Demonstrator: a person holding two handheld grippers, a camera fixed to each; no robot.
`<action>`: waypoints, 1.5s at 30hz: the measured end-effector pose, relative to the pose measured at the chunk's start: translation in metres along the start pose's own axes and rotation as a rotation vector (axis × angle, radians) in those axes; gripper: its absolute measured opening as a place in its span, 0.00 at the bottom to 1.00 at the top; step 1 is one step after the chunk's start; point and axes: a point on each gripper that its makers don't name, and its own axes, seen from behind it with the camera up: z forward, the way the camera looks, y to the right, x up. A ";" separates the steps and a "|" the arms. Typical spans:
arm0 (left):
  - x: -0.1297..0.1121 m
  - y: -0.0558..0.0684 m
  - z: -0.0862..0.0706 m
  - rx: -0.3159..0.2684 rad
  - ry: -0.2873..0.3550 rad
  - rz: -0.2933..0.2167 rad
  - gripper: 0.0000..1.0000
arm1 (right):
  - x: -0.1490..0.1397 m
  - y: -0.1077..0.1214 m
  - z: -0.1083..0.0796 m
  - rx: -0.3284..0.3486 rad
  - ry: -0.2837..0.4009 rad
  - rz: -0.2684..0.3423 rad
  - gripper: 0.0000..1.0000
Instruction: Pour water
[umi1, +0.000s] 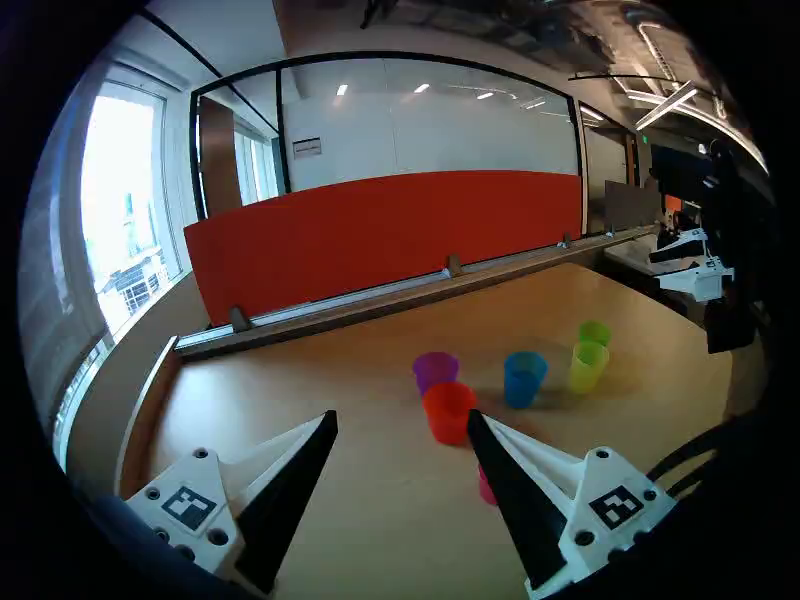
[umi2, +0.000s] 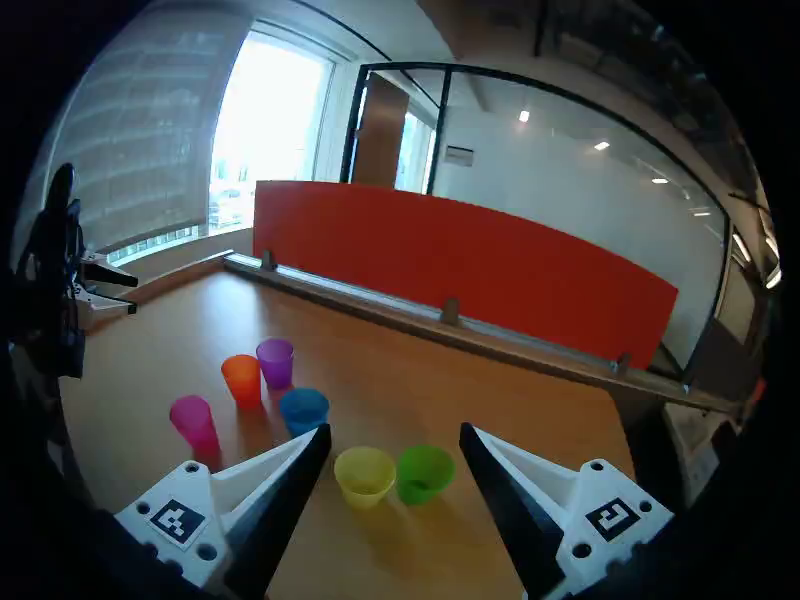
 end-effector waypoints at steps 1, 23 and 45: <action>-0.001 0.000 0.001 0.000 -0.002 -0.001 0.96 | -0.001 -0.001 0.001 0.003 -0.003 -0.001 0.99; -0.011 -0.006 0.000 0.031 -0.023 -0.026 0.96 | -0.016 -0.018 0.034 0.080 -0.038 -0.049 1.00; -0.029 -0.018 -0.027 0.119 -0.050 -0.082 0.96 | -0.036 -0.070 0.109 0.246 -0.092 -0.148 1.00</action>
